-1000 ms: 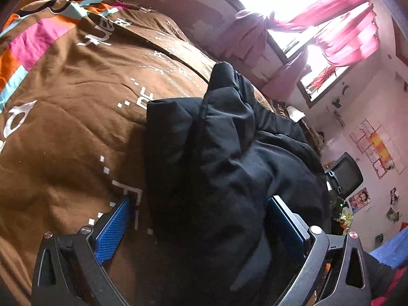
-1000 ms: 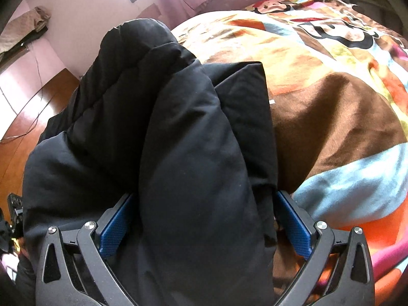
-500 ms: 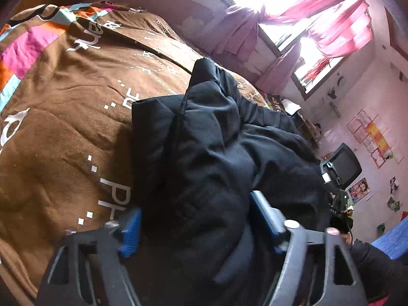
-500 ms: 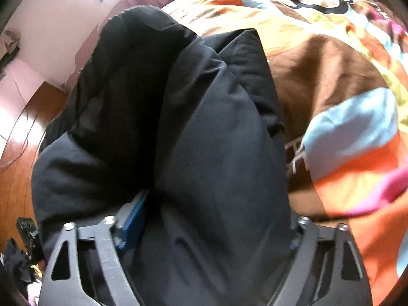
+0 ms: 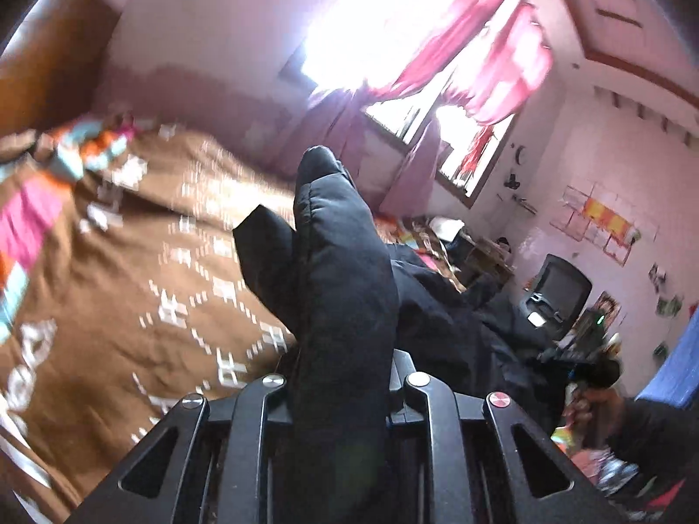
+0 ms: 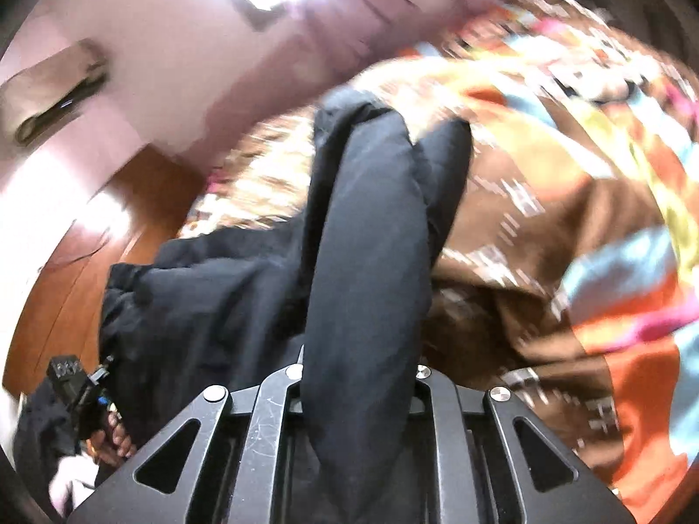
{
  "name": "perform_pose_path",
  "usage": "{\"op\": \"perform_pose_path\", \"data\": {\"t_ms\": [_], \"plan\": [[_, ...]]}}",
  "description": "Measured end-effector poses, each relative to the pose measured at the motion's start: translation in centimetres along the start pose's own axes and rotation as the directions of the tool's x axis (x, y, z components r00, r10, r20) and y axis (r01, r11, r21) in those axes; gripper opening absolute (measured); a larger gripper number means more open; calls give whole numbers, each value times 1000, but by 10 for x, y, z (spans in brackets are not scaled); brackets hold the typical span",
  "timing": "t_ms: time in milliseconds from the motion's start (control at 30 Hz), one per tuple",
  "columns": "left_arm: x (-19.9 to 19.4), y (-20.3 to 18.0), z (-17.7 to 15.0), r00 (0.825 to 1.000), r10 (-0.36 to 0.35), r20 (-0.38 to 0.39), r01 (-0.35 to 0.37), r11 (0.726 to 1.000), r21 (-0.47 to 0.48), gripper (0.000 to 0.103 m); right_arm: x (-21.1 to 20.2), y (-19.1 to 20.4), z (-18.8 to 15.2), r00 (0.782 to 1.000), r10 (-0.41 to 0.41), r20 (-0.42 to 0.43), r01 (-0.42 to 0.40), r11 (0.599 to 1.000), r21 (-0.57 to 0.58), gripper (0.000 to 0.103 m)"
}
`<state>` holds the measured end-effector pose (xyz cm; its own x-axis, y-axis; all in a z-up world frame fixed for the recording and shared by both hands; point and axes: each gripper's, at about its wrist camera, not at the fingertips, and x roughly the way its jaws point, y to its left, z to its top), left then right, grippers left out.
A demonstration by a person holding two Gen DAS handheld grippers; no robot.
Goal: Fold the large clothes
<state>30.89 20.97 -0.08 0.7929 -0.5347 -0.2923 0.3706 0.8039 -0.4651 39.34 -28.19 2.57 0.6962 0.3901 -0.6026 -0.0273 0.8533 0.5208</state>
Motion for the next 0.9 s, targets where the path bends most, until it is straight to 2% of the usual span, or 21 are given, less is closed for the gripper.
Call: {"op": "perform_pose_path", "data": {"t_ms": [133, 200, 267, 333, 400, 433, 500, 600, 700, 767, 833, 867, 900], "plan": [[-23, 8, 11, 991, 40, 129, -34, 998, -45, 19, -10, 37, 22, 992, 89, 94, -82, 994, -74, 14], [-35, 17, 16, 976, 86, 200, -70, 994, -86, 19, -5, 55, 37, 985, 121, 127, -105, 986, -126, 14], [-40, 29, 17, 960, 147, 239, -122, 986, -116, 20, 11, 64, 45, 985, 130, 116, -112, 983, -149, 14], [-36, 42, 17, 954, 200, 224, -173, 976, -134, 20, 36, 67, 48, 989, 126, 75, -117, 987, -114, 14], [-24, 58, 16, 953, 248, 173, -218, 961, -173, 20, 61, 62, 39, 995, 95, 18, -95, 995, -28, 14], [-15, 67, 15, 955, 261, 140, -231, 952, -199, 20, 79, 54, 35, 998, 56, -9, -56, 998, 35, 17], [-7, 80, 12, 956, 273, 109, -243, 943, -229, 21, 93, 44, 27, 999, -45, -12, 46, 997, 66, 18], [-2, 76, 15, 953, 288, 94, -265, 943, -202, 25, 100, 29, 18, 995, -97, -21, 98, 991, 86, 22], [-1, 69, 16, 942, 324, 85, -309, 939, -152, 32, 99, 24, 16, 985, -172, -26, 173, 984, 46, 34], [3, 68, 14, 929, 365, 63, -351, 922, -161, 42, 93, 26, 13, 982, -189, -11, 189, 981, 34, 48], [0, 68, 12, 925, 376, 53, -361, 913, -189, 45, 88, 23, 7, 978, -207, 3, 207, 978, 28, 73], [-2, 70, 12, 924, 379, 49, -363, 909, -204, 48, 86, 25, 6, 975, -221, 13, 221, 975, 20, 79], [-3, 71, 12, 919, 393, 45, -375, 903, -211, 59, 86, 23, 6, 974, -227, 24, 227, 974, 11, 82]]}}
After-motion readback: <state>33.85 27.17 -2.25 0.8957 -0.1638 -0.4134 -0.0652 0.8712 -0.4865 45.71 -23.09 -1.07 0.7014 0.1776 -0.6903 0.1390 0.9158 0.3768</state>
